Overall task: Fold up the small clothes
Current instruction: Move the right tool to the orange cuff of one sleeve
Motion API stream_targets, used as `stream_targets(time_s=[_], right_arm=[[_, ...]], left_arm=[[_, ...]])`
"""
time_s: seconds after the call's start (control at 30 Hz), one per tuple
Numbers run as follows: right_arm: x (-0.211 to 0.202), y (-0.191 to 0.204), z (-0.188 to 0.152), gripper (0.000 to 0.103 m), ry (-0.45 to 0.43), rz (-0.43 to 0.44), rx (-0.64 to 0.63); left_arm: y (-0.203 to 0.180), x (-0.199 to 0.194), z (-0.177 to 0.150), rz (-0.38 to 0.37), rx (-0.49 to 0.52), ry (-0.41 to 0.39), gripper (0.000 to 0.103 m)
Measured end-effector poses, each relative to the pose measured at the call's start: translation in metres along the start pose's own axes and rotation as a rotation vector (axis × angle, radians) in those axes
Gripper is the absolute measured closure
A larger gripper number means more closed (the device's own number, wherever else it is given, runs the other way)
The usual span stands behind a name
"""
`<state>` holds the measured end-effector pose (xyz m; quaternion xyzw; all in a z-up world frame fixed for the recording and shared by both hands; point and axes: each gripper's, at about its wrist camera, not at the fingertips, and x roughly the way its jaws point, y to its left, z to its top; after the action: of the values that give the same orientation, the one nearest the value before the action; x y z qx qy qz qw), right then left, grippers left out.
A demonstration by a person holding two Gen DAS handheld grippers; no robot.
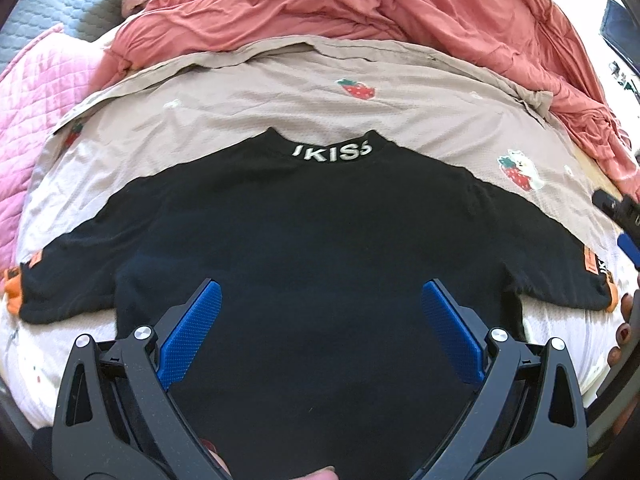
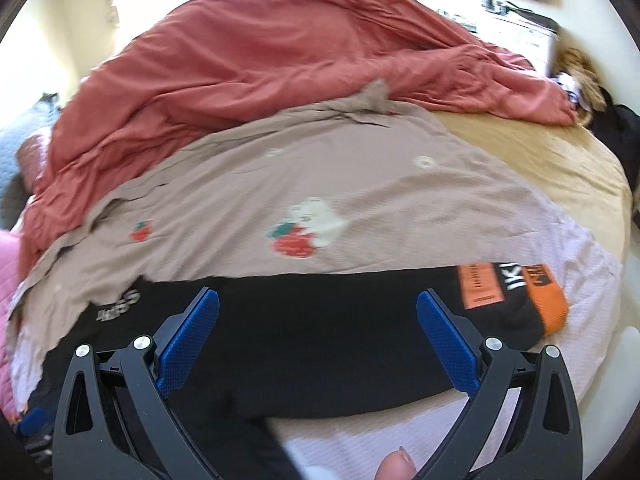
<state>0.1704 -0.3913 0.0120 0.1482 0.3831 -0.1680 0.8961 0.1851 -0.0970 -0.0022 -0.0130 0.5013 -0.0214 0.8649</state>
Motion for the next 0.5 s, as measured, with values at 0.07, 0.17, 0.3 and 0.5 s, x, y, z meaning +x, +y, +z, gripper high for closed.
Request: stream_targets(time_s=[0.07,0.17,0.3,0.5], right_arm=[[0.008,-0.019,0.0,0.004,0.008,-0.033,0.018],[0.015,-0.045,0.002,0.004,0.004,-0.081,0.051],[0.02,-0.084,0.003,0.004,-0.024,-0.188,0.101],[0.025,-0.135,-0.002,0.004,-0.029,-0.297,0.206]], left_arm=[[-0.005,0.009,0.003,-0.007,0.001,0.01,0.009],[-0.014,0.021,0.005,-0.007,0.014,0.024,0.009],[-0.027,0.036,0.004,-0.002,0.043,0.043,0.009],[-0.04,0.05,0.0,-0.004,0.042,0.031,0.009]])
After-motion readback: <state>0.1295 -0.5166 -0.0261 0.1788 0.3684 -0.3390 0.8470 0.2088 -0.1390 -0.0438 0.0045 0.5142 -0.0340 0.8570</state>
